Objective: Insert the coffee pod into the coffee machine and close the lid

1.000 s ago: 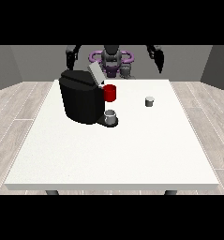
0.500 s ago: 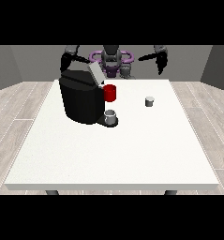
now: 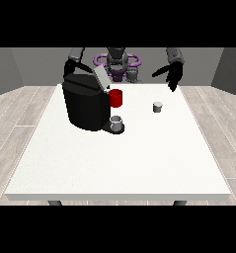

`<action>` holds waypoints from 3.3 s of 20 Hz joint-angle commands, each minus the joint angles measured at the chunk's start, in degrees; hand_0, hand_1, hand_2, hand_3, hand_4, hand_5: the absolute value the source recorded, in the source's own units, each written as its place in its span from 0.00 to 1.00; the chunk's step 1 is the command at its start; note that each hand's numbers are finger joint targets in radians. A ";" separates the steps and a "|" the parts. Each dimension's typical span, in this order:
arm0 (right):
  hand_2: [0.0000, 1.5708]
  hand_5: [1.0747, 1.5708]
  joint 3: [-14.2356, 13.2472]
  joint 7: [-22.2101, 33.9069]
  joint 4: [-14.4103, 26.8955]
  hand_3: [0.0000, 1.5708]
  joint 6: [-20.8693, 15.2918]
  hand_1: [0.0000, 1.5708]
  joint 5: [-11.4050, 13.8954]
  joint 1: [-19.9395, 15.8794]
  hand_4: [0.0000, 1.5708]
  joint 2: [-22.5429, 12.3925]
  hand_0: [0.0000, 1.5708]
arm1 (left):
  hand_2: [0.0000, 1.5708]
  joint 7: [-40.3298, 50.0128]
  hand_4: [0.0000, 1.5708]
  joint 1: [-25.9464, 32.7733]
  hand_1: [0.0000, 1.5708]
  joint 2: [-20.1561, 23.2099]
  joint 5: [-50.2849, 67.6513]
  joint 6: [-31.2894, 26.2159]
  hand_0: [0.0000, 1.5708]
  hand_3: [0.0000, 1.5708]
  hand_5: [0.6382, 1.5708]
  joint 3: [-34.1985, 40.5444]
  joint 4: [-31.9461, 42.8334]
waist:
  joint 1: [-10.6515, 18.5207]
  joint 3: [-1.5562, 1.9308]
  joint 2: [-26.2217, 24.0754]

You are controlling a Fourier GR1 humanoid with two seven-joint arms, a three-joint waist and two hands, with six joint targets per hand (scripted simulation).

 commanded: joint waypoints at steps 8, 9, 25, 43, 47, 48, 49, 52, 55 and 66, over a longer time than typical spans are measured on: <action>0.00 1.00 2.39 6.23 -2.60 0.00 -1.47 0.00 2.28 -6.76 0.00 2.37 0.00 | 0.00 -3.02 0.00 -10.64 0.00 3.55 -8.68 0.34 0.00 0.00 1.00 0.18 18.20 | -4.65 -0.04 8.32; 0.00 1.00 3.60 3.57 1.45 0.00 -2.95 0.00 2.01 -4.20 0.00 3.47 0.00 | 0.00 -2.52 0.00 -10.35 0.00 2.37 -9.53 -1.53 0.00 0.00 1.00 -2.18 16.53 | -2.36 0.00 6.34; 0.00 1.00 0.45 5.15 7.20 0.00 0.09 0.00 0.72 -11.09 0.00 1.79 0.00 | 0.70 -9.43 0.29 -18.51 0.66 -0.50 -26.17 14.41 0.66 0.58 1.00 -5.62 29.07 | -1.82 -0.02 8.22; 0.00 1.00 -1.22 3.81 14.33 0.00 -1.60 0.00 1.49 -8.95 0.00 0.22 0.00 | 0.76 -8.53 0.25 -22.63 0.72 -2.83 -37.39 10.64 0.72 0.69 1.00 -10.38 37.02 | -0.84 0.00 3.33; 0.00 1.00 0.86 5.94 12.35 0.00 -4.00 0.00 3.94 -7.19 0.00 1.80 0.00 | 0.87 -12.20 0.31 -23.79 0.87 -3.28 -33.63 9.37 0.87 0.83 1.00 -6.79 38.13 | -1.00 -0.02 1.31; 0.00 1.00 -0.13 3.82 15.28 0.00 -4.09 0.00 3.42 -8.04 0.00 1.95 0.00 | 0.89 -11.72 0.31 -24.28 0.90 -5.76 -32.84 8.46 0.90 0.85 1.00 -7.09 36.62 | 0.64 0.00 1.82; 0.00 1.00 -0.88 3.84 12.86 0.00 -1.93 0.00 1.90 -7.78 0.00 0.37 0.00 | 0.91 -15.59 0.31 -24.24 0.91 -3.28 -31.33 8.56 0.91 0.86 1.00 -5.01 38.01 | -0.95 -0.02 2.69; 0.00 1.00 -3.96 -0.41 21.19 0.00 -2.77 0.00 1.19 -7.67 0.00 -0.03 0.00 | 0.91 -9.28 0.34 -26.96 0.92 -6.05 -32.21 0.68 0.92 0.86 1.00 -7.56 33.77 | 2.48 0.04 -1.29; 0.00 1.00 -3.55 0.48 22.50 0.00 -3.57 0.00 2.05 -7.50 0.00 0.57 0.00 | 0.89 -7.65 0.32 -27.82 0.89 -6.99 -32.58 -3.55 0.89 0.84 1.00 -8.40 32.54 | 3.19 0.03 -3.76; 0.00 1.00 -0.78 0.07 21.37 0.00 -4.06 0.00 1.85 -7.39 0.00 3.48 0.00 | 0.86 1.02 0.38 -37.34 0.85 -10.04 -31.37 -9.73 0.85 0.84 1.00 -5.58 30.45 | -0.82 0.03 -6.22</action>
